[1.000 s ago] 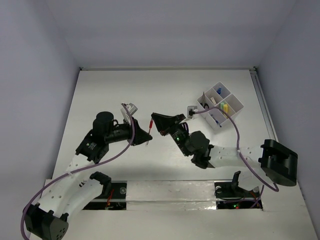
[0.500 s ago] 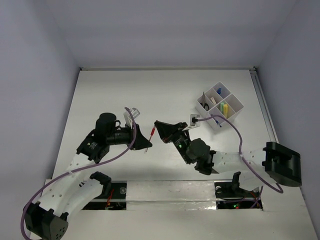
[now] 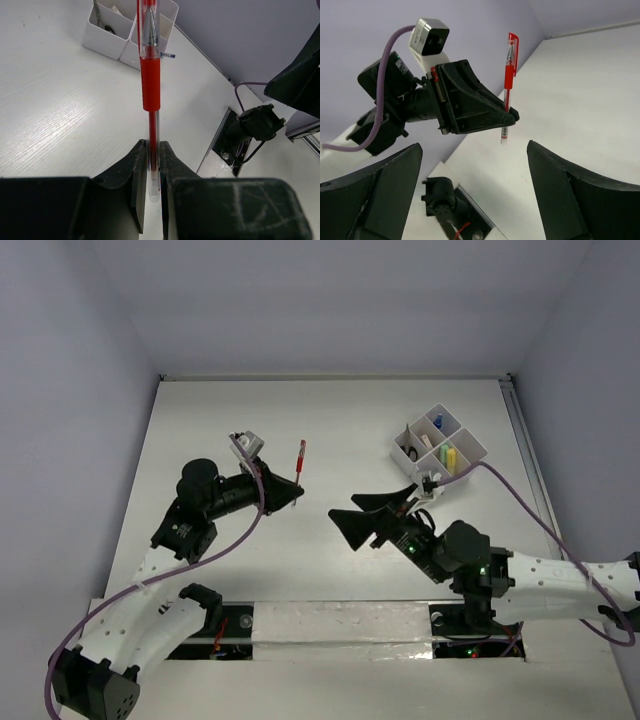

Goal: Sort the stationery into containers
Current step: Place the pen in the storage box.

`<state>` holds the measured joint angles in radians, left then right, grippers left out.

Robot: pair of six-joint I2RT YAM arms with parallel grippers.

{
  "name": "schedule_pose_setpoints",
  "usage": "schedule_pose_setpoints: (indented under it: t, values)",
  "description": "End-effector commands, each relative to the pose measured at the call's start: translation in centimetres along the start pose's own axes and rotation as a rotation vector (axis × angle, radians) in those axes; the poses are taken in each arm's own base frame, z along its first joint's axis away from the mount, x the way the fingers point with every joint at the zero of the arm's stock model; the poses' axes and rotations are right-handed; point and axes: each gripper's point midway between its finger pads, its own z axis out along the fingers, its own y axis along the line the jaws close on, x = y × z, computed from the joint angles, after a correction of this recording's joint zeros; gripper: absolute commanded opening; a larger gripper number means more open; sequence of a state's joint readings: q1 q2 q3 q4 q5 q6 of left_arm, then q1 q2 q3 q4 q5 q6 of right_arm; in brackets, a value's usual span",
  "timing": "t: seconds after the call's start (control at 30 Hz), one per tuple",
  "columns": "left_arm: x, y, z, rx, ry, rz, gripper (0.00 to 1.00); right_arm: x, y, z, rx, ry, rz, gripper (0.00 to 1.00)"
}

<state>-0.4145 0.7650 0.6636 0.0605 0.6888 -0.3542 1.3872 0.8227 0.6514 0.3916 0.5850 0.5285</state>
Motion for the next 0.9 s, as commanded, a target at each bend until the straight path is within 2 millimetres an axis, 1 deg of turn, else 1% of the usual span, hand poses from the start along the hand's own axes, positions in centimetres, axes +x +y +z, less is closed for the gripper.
schedule_pose_setpoints:
  t: [0.0,0.03,0.07,0.13,0.17,0.2,0.23,0.27,0.33,0.37,0.4,0.47,0.5,0.57,0.6,0.63,0.67,0.7,0.73,0.77,0.8,0.83,0.87]
  values:
    - [-2.6,-1.8,0.1,0.074,-0.071,0.056,0.0,-0.4,0.2,0.0,0.001,0.073,-0.157,0.94]
    - [-2.4,-2.0,0.1,0.092,-0.062,0.054,0.0,-0.7,0.3,0.3,0.002,0.077,-0.175,0.96]
    - [-2.3,-2.1,0.2,0.105,-0.059,0.05,0.0,0.2,0.3,0.5,-0.001,0.119,-0.21,0.99]
    - [-1.8,-2.9,0.2,0.157,-0.036,0.043,0.0,-0.2,0.1,1.2,0.014,0.132,-0.241,1.0]
    - [-2.0,-3.4,0.2,0.182,-0.044,0.042,0.0,-0.8,0.0,1.8,0.013,0.133,-0.259,1.0]
    - [-1.8,-3.5,0.2,0.197,-0.039,0.037,0.0,-0.3,-0.3,2.4,0.019,0.151,-0.268,1.0]
    - [-1.7,-4.0,0.0,0.223,-0.032,0.039,0.0,0.0,-0.2,2.6,-0.001,0.175,-0.268,1.0]
    - [-1.9,-4.3,0.0,0.239,-0.04,0.048,0.0,-0.9,-0.6,3.2,0.008,0.159,-0.264,1.0]
    - [-1.6,-4.8,-0.2,0.271,-0.032,0.035,0.0,-1.1,-1.0,4.0,0.002,0.154,-0.259,1.0]
    - [-1.4,-5.2,-0.2,0.305,-0.022,0.038,0.0,-1.8,-0.9,4.5,-0.017,0.142,-0.254,0.98]
    - [-1.3,-5.4,-0.3,0.319,-0.016,0.027,0.0,-1.9,-0.8,4.8,-0.031,0.145,-0.253,0.94]
    - [-1.0,-5.8,-0.3,0.338,-0.006,0.028,0.0,-1.6,-0.3,5.6,-0.07,0.159,-0.26,0.88]
    - [-0.9,-5.8,-0.3,0.338,-0.003,0.026,0.0,-2.1,0.1,6.0,-0.088,0.153,-0.263,0.87]
    - [-0.6,-5.9,-0.2,0.349,0.012,0.022,0.0,-1.7,0.0,7.0,-0.104,0.176,-0.271,0.84]
    - [-0.5,-5.9,-0.1,0.348,0.015,0.019,0.0,-2.0,0.4,7.4,-0.122,0.174,-0.27,0.83]
    - [-0.5,-5.8,-0.1,0.343,0.014,0.02,0.0,-1.9,0.8,7.6,-0.156,0.186,-0.266,0.83]
    - [-0.4,-5.7,-0.1,0.34,0.019,0.018,0.0,-1.6,0.5,8.1,-0.153,0.194,-0.261,0.83]
    - [-0.2,-5.9,-0.1,0.347,0.025,0.017,0.0,-1.5,0.7,8.3,-0.163,0.196,-0.26,0.82]
    - [-0.2,-6.0,-0.1,0.347,0.025,0.017,0.0,-1.9,0.4,8.7,-0.155,0.185,-0.257,0.81]
    - [-0.2,-6.0,-0.1,0.348,0.024,0.02,0.0,-1.4,0.0,9.1,-0.157,0.204,-0.244,0.75]
    - [-0.3,-6.1,-0.2,0.349,0.022,0.022,0.0,-1.4,-0.2,9.4,-0.157,0.207,-0.239,0.72]
    - [-0.2,-6.4,-0.3,0.358,0.023,0.027,0.0,-1.1,-0.1,9.7,-0.171,0.218,-0.228,0.65]
    - [-0.2,-6.4,-0.3,0.359,0.022,0.028,0.0,-1.4,-0.4,9.8,-0.167,0.213,-0.221,0.59]
